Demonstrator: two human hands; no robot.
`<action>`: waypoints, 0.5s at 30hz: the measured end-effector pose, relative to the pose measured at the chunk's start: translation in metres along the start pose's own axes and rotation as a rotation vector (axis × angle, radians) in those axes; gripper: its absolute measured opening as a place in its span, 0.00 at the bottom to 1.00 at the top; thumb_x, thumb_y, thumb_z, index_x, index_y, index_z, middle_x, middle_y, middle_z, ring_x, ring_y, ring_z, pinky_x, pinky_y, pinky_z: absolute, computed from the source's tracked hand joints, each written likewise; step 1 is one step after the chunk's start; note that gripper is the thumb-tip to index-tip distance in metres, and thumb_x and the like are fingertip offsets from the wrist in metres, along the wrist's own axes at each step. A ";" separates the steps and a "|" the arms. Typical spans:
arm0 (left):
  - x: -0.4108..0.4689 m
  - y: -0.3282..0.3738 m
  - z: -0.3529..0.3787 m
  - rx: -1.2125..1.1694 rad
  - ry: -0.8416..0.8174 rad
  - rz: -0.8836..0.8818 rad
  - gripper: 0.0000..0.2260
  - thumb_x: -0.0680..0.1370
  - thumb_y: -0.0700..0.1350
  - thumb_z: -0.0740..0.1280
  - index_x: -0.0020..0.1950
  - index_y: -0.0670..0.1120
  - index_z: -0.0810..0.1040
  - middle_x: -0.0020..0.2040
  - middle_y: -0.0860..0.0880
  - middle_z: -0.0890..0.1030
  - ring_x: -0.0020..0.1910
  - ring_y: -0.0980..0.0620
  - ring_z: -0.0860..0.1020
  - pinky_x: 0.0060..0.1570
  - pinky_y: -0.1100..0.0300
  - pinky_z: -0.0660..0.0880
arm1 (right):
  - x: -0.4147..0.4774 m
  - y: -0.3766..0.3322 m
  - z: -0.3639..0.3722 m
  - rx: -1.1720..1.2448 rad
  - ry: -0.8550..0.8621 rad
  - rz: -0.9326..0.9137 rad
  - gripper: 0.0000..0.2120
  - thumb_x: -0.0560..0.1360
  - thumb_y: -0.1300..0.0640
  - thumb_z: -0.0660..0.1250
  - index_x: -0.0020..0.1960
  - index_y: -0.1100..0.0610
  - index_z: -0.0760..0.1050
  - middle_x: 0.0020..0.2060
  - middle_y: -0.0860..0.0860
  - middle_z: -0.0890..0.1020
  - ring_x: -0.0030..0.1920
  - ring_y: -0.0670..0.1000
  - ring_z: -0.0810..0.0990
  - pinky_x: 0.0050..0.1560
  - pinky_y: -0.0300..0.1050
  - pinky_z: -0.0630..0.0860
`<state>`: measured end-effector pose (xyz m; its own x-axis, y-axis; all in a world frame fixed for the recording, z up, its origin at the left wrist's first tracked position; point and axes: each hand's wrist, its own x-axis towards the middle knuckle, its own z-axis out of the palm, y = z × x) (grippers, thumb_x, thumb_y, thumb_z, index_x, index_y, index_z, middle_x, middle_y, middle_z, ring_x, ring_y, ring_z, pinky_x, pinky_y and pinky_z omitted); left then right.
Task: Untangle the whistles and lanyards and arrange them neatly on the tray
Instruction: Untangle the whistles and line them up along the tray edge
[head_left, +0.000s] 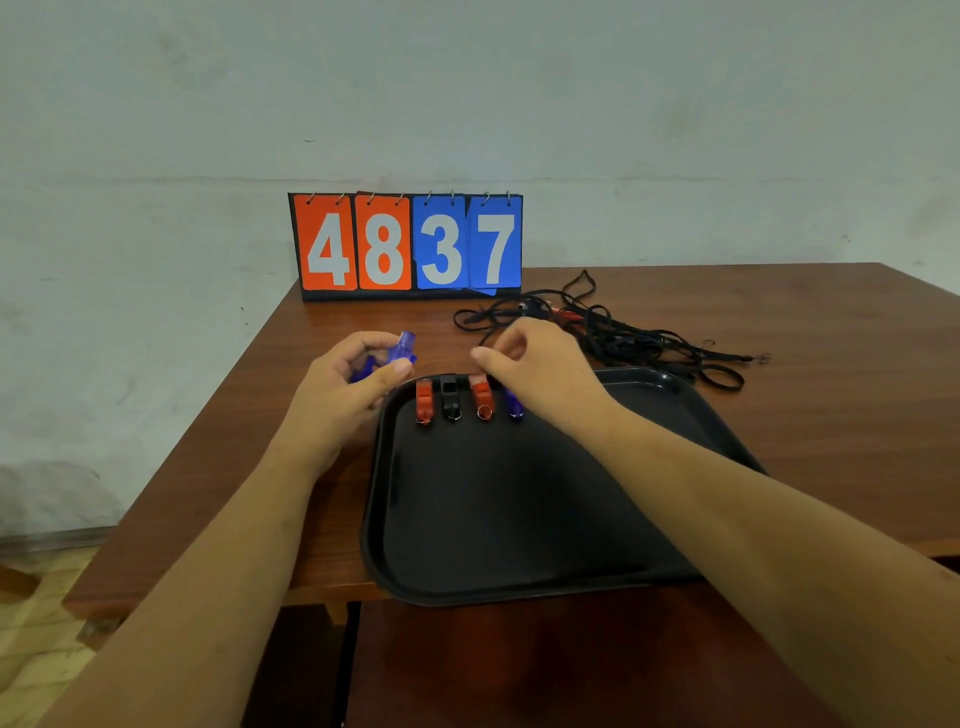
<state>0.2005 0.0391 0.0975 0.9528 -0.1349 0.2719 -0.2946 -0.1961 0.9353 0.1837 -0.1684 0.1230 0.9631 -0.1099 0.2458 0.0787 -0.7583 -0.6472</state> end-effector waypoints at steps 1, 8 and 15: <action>-0.001 0.001 0.000 -0.004 -0.010 0.002 0.08 0.76 0.44 0.70 0.51 0.57 0.75 0.46 0.58 0.79 0.44 0.56 0.79 0.44 0.61 0.77 | -0.003 -0.010 -0.002 0.065 -0.034 -0.028 0.15 0.77 0.43 0.68 0.53 0.55 0.78 0.47 0.47 0.80 0.46 0.42 0.77 0.44 0.37 0.71; -0.002 0.001 -0.005 -0.103 -0.160 -0.033 0.13 0.68 0.50 0.72 0.51 0.50 0.77 0.43 0.48 0.79 0.27 0.57 0.72 0.27 0.65 0.70 | -0.011 -0.037 0.007 0.375 -0.195 -0.016 0.15 0.77 0.48 0.69 0.57 0.58 0.80 0.33 0.43 0.75 0.34 0.41 0.73 0.38 0.38 0.70; -0.001 -0.001 -0.005 -0.118 -0.199 0.010 0.18 0.66 0.52 0.74 0.52 0.48 0.77 0.43 0.47 0.78 0.28 0.58 0.73 0.27 0.67 0.71 | -0.015 -0.037 0.012 0.449 -0.222 0.040 0.14 0.76 0.51 0.71 0.57 0.58 0.81 0.35 0.44 0.76 0.34 0.42 0.73 0.36 0.37 0.69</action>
<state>0.2000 0.0439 0.0977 0.9134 -0.3274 0.2420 -0.2821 -0.0802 0.9560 0.1694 -0.1310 0.1343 0.9953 0.0429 0.0869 0.0968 -0.3998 -0.9115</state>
